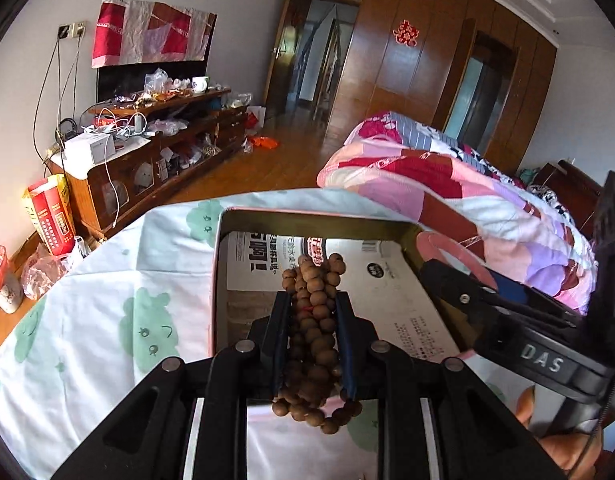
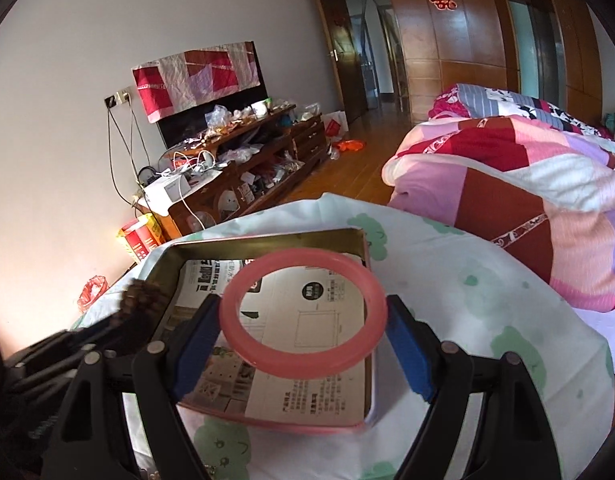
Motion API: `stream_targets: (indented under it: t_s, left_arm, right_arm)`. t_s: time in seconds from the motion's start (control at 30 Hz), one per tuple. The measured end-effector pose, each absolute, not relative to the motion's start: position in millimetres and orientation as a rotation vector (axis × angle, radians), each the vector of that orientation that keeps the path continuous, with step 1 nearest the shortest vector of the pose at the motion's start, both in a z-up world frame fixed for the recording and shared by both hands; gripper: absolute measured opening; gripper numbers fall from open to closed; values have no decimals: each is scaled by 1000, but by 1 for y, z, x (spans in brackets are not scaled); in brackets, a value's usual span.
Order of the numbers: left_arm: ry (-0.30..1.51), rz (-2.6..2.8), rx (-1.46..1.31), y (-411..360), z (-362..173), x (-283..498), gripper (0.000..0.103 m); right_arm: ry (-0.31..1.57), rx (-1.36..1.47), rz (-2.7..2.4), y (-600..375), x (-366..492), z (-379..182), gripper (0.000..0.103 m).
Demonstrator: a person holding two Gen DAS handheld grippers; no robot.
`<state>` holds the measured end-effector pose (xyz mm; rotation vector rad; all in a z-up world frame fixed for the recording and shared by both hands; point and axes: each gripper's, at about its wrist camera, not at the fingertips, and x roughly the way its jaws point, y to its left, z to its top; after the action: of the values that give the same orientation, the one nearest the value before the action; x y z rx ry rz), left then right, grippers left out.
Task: Organize jewelry
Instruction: 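Lower bead bracelet into pink tin with left tool while right tool drops pink bangle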
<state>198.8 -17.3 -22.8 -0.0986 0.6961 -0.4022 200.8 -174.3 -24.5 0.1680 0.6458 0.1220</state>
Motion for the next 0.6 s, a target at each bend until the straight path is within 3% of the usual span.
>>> stream_targets:
  t_s: [0.43,0.5,0.6]
  left_arm:
    - [741,-375,-170,-8,-32,211,23]
    - [733,-360,-168,-7,-31,207,27]
    - [703,-373,-197,-1,-26,203,45]
  right_arm:
    - [694,219,180,-177,206,-33,88]
    - [675,239,186,-179,203,-30,88]
    - [609,264,159,-188,194,-21,88]
